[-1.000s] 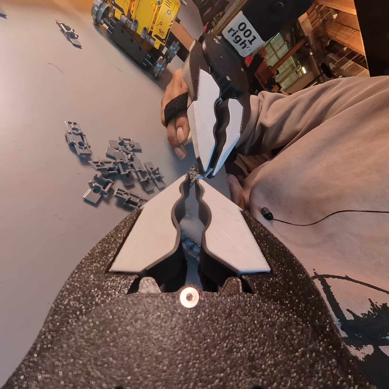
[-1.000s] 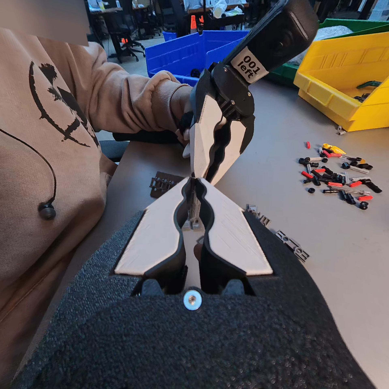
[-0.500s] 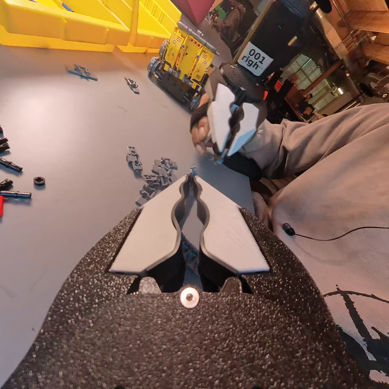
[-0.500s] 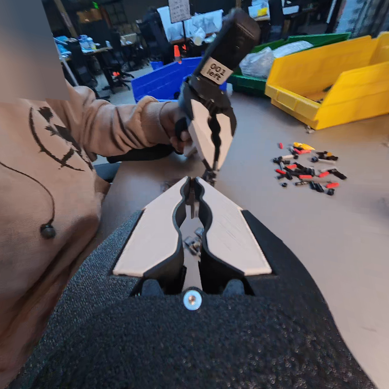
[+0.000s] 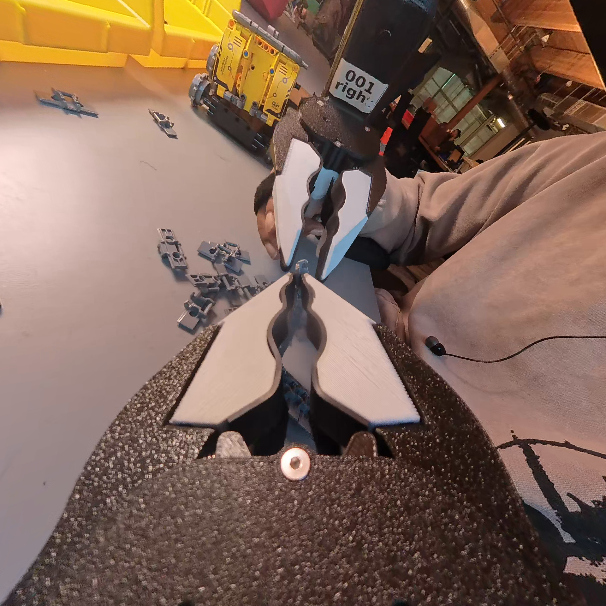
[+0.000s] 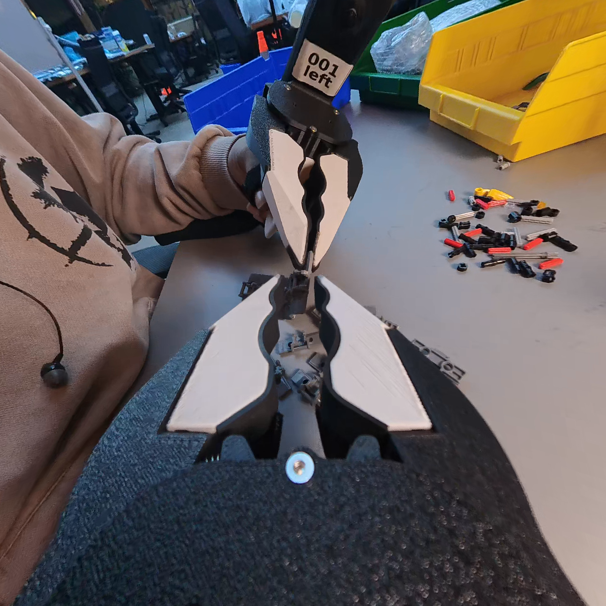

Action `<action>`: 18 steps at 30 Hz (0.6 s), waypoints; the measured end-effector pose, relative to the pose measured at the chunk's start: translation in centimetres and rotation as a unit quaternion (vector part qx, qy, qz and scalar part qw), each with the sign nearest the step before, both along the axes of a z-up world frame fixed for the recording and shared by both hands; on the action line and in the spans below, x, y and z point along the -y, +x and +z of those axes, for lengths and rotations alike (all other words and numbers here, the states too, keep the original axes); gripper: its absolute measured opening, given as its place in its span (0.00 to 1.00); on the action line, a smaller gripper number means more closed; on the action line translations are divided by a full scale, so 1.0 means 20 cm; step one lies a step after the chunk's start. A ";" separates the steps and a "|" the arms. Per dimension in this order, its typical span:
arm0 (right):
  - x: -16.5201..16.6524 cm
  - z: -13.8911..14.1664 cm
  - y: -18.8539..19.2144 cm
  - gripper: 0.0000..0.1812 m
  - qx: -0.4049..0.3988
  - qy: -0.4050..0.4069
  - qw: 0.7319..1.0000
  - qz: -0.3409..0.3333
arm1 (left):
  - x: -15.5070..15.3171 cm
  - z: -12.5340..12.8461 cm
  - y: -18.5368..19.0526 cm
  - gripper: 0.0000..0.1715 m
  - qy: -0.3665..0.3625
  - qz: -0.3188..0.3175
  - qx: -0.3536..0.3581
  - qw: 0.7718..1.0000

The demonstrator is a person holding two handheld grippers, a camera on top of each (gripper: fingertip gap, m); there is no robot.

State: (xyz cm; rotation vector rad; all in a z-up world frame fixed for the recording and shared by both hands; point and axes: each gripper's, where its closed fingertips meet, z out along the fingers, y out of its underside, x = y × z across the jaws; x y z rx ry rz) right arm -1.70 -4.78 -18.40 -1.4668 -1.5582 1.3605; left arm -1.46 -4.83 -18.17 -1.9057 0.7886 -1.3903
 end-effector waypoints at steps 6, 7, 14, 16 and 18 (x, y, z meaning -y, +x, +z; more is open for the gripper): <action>0.01 0.00 0.00 0.04 0.000 -0.012 1.000 0.003 | 0.01 0.02 0.01 0.03 0.015 -0.009 0.008 1.000; 0.00 0.01 0.00 0.03 -0.005 -0.021 1.000 0.002 | 0.02 0.03 0.01 0.04 0.021 -0.010 0.011 1.000; -0.03 0.10 0.02 0.03 -0.050 -0.096 0.994 -0.001 | 0.01 0.06 0.01 0.03 0.054 -0.002 0.014 0.998; -0.04 0.12 0.02 0.03 -0.055 -0.103 0.993 -0.005 | 0.00 0.07 0.00 0.02 0.050 0.004 0.025 0.998; -0.04 0.12 0.02 0.03 -0.057 -0.109 0.992 -0.005 | -0.01 0.08 -0.01 0.01 0.043 0.005 0.035 0.998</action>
